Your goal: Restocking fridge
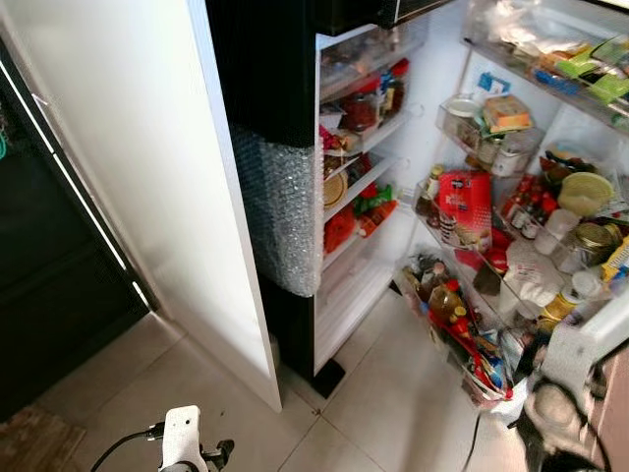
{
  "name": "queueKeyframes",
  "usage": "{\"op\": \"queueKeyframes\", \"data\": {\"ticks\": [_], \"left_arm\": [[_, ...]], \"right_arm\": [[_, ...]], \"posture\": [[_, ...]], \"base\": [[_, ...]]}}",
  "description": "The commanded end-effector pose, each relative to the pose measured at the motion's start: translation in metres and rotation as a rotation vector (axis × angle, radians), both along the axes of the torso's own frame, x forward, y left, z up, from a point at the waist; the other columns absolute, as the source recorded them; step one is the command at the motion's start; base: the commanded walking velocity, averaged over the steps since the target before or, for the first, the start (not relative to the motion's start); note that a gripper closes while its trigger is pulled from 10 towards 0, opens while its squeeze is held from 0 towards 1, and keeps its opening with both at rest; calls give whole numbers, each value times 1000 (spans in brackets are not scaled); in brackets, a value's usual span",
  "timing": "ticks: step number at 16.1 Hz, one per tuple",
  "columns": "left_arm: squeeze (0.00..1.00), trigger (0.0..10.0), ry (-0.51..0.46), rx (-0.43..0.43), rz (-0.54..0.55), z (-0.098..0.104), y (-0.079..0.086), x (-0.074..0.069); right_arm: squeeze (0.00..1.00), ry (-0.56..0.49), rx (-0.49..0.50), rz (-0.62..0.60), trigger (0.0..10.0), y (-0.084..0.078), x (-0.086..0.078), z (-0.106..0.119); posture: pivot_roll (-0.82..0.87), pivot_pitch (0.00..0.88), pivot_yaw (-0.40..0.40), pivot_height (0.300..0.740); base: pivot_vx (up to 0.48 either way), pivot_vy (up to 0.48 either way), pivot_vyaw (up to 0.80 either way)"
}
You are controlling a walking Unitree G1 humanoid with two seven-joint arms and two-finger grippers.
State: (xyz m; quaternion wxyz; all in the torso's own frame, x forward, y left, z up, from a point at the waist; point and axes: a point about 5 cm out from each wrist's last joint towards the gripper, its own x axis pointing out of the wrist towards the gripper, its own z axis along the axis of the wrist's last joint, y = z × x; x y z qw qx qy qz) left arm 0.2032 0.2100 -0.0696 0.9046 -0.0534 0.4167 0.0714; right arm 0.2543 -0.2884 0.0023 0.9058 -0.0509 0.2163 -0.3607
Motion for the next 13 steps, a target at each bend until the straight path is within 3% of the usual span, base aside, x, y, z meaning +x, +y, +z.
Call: {"op": "queueKeyframes", "data": {"ticks": [1,9,13], "left_arm": [[0,10000,17,11,-13,-2,1,-3],[0,10000,9,10,-1,0,1,-1],[0,10000,5,9,10,0,1,1]], "right_arm": [[0,19,-13,-30,10000,-5,-5,-1],[0,-65,-125,-297,10000,-61,-16,30],[0,-109,-163,-379,10000,-79,-16,47]], "posture": [[-56,0,-9,740],[-52,0,-23,740],[-45,0,-29,740]], "base": [[0,0,0],[0,0,0],[0,0,0]]}}
